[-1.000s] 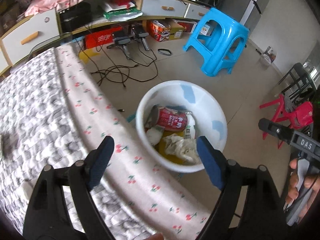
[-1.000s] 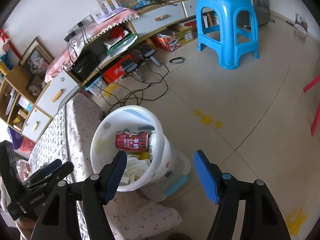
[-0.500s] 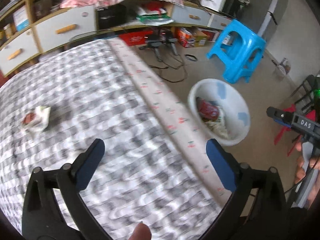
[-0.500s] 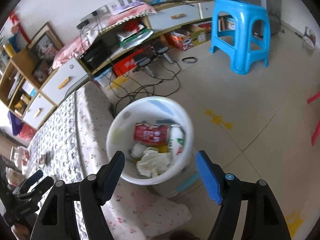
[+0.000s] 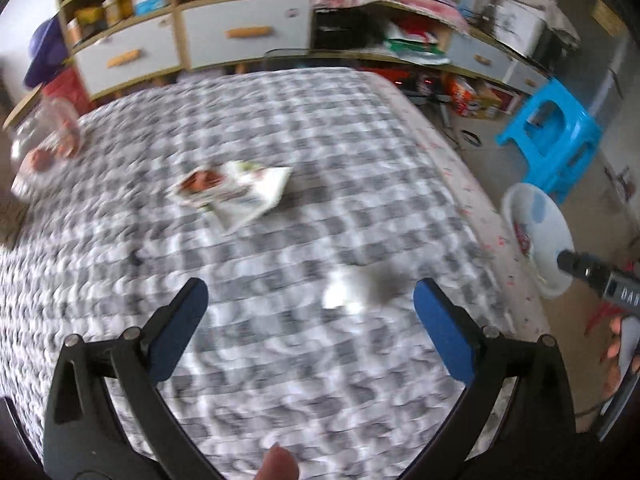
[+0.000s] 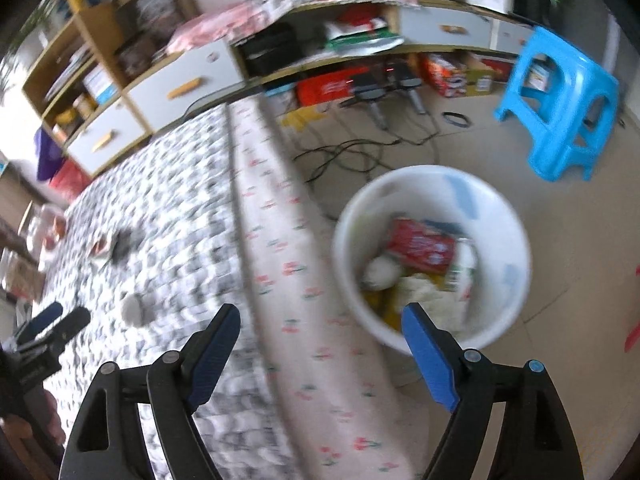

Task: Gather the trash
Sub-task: 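Grasp the snack wrapper with the left tool while the right tool grasps the small white tissue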

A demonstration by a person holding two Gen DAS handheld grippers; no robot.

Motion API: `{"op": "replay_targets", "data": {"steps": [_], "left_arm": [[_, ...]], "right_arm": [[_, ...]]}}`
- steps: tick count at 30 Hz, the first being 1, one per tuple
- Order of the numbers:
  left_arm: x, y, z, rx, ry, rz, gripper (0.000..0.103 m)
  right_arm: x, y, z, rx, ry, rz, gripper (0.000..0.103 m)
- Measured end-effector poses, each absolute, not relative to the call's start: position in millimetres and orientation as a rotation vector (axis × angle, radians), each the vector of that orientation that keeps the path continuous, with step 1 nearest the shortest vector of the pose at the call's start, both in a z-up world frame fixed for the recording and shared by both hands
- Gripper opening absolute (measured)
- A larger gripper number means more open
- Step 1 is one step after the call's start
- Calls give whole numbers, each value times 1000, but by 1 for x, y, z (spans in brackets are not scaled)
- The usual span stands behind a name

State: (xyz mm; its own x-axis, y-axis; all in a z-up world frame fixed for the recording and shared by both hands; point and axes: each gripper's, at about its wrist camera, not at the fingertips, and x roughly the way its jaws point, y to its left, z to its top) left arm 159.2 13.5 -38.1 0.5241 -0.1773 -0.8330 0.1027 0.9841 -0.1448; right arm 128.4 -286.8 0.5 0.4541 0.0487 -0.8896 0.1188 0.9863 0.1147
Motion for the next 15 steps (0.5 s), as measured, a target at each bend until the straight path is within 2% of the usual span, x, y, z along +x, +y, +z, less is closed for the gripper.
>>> {"op": "replay_targets", "data": {"steps": [15], "left_arm": [[164,101,-62,-178,1094,12,102]], "right_arm": [[163,-148,-40,47,1217,185,85]]}}
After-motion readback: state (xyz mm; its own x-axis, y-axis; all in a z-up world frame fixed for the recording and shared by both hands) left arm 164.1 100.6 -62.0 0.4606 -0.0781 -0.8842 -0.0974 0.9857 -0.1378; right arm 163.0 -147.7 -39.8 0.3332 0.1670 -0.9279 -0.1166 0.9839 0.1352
